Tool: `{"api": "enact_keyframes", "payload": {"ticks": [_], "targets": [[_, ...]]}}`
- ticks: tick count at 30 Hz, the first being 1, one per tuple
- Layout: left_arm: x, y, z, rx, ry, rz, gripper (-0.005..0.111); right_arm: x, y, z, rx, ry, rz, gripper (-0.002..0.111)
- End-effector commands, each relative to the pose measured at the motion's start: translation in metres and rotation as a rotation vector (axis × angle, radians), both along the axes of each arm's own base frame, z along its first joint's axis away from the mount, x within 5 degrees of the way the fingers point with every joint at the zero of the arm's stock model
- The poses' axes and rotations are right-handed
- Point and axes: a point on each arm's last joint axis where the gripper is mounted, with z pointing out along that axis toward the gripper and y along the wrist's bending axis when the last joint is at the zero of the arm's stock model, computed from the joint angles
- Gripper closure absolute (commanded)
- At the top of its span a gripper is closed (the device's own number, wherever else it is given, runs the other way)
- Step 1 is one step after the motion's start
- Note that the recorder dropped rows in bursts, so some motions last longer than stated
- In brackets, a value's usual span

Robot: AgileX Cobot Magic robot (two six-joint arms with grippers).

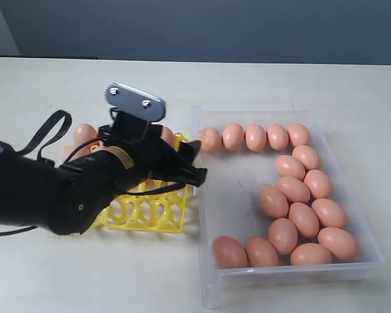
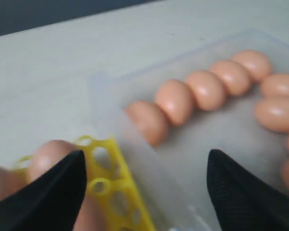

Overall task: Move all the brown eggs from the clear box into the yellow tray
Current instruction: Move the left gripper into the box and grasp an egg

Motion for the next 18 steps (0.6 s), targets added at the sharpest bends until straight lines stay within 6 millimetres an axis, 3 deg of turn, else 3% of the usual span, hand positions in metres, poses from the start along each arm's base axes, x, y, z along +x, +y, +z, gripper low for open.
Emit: {"api": "enact_keyframes", "payload": {"ticks": [1,7,11,18], "targets": [[0.002,-0.026,0.012,0.144,0.112,-0.264,0.04,0.0,0.0,0.0,-0.005,-0.009,0.001,0.109],[0.024,-0.043,0.047,0.191,0.116,-0.281,0.04,0.0,0.0,0.0,-0.005,-0.009,0.001,0.109],[0.033,-0.05,0.061,0.196,0.243,-0.23,0.04,0.0,0.0,0.0,-0.005,-0.009,0.001,0.109],[0.026,-0.079,0.07,0.044,0.484,-0.405,0.04,0.0,0.0,0.0,-0.005,-0.009,0.001,0.109]]}}
